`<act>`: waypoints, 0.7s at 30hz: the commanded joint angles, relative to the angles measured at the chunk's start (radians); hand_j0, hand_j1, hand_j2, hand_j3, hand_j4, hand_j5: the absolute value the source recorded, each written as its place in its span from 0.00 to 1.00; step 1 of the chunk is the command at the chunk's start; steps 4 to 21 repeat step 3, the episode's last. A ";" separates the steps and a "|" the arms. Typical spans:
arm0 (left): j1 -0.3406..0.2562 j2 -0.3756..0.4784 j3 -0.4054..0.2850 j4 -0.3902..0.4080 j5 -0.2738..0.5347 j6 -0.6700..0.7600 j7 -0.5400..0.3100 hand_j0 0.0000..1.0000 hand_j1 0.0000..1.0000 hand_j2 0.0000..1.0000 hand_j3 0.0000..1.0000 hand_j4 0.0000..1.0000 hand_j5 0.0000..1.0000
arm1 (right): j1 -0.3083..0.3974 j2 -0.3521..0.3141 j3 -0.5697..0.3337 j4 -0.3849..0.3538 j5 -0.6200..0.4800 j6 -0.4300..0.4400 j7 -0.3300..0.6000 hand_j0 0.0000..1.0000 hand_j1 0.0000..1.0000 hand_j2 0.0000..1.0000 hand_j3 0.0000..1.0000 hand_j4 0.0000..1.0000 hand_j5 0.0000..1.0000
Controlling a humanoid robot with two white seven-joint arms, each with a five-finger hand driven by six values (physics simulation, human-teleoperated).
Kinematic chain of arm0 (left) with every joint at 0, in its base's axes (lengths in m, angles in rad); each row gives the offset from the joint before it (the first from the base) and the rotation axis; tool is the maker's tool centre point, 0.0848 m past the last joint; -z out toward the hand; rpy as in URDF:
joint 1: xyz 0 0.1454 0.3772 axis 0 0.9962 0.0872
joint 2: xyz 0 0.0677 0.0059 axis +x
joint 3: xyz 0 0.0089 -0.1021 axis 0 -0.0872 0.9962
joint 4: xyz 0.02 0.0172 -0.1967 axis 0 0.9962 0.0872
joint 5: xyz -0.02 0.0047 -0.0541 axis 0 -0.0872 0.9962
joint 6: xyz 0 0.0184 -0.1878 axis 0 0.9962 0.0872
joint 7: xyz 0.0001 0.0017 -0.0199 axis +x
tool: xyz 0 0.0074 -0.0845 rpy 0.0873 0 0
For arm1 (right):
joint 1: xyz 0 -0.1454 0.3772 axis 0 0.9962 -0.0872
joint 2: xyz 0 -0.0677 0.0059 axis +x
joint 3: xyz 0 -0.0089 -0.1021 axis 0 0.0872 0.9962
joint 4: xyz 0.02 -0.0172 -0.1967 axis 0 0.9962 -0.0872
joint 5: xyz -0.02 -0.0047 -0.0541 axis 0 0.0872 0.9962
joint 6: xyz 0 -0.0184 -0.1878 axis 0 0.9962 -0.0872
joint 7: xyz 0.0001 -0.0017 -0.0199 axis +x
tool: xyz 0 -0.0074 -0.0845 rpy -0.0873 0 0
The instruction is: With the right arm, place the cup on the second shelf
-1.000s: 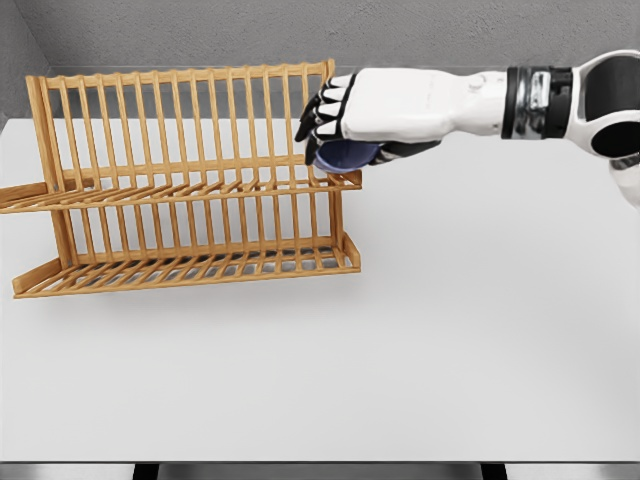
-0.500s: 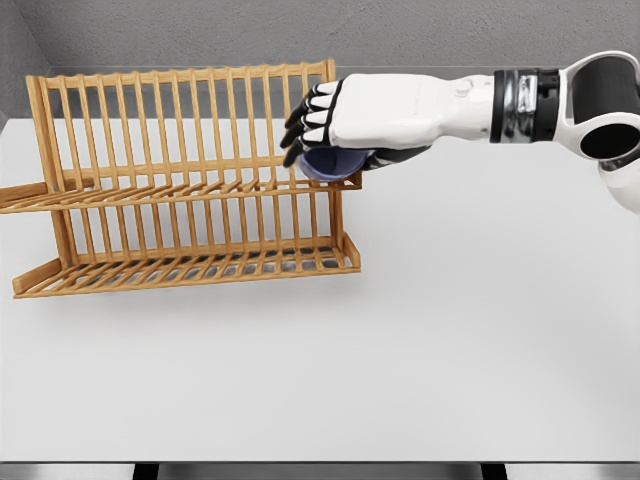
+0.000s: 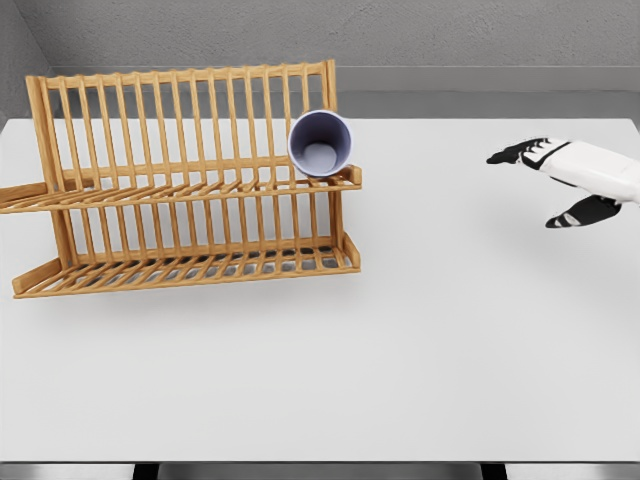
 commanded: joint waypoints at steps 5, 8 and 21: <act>0.000 0.000 0.000 0.000 0.000 0.000 0.000 1.00 1.00 1.00 1.00 1.00 1.00 | 0.023 0.056 -0.061 0.007 -0.005 0.005 -0.001 1.00 1.00 1.00 1.00 1.00 1.00; 0.000 0.000 0.000 0.000 0.000 0.000 0.000 1.00 1.00 1.00 1.00 1.00 1.00 | 0.023 0.056 -0.061 0.007 -0.005 0.005 -0.001 1.00 1.00 1.00 1.00 1.00 1.00; 0.000 0.000 0.000 0.000 0.000 0.000 0.000 1.00 1.00 1.00 1.00 1.00 1.00 | 0.023 0.056 -0.061 0.007 -0.005 0.005 -0.001 1.00 1.00 1.00 1.00 1.00 1.00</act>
